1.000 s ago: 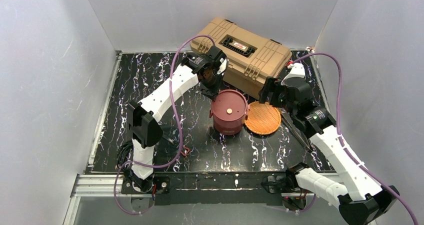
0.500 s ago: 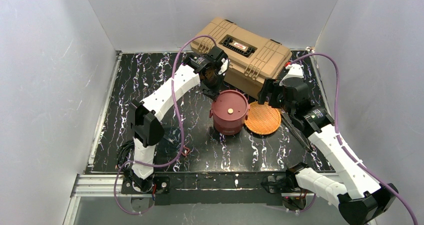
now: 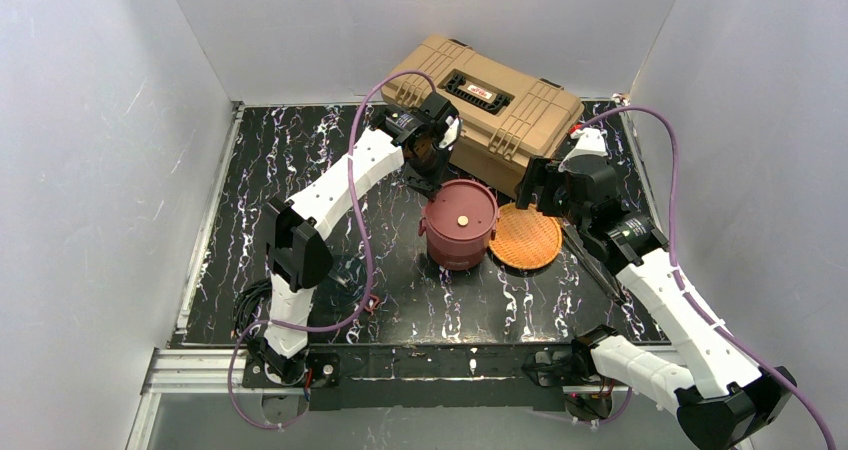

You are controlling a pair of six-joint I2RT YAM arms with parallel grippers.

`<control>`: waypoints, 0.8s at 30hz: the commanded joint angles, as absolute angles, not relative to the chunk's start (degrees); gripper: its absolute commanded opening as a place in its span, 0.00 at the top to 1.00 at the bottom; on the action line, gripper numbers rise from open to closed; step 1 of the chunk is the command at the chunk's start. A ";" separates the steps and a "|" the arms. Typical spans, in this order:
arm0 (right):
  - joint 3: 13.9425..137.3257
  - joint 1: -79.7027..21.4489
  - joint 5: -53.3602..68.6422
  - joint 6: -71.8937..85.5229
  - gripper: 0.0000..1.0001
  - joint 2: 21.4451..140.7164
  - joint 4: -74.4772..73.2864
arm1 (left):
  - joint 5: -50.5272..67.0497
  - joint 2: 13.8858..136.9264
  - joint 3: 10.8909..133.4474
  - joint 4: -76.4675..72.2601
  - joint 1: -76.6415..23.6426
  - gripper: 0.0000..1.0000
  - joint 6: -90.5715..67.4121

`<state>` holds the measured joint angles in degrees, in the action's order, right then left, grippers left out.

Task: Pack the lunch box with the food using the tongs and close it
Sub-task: Close the box lid on the packing box.

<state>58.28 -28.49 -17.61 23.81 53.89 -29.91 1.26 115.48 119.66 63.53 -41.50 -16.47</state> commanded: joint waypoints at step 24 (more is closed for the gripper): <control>56.01 -28.26 -1.17 22.49 0.08 62.89 -24.61 | -1.59 106.40 116.39 63.30 -41.79 0.40 -16.27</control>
<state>56.34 -28.49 -5.39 23.64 62.33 -27.20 -2.20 113.40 118.76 64.47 -41.50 -15.55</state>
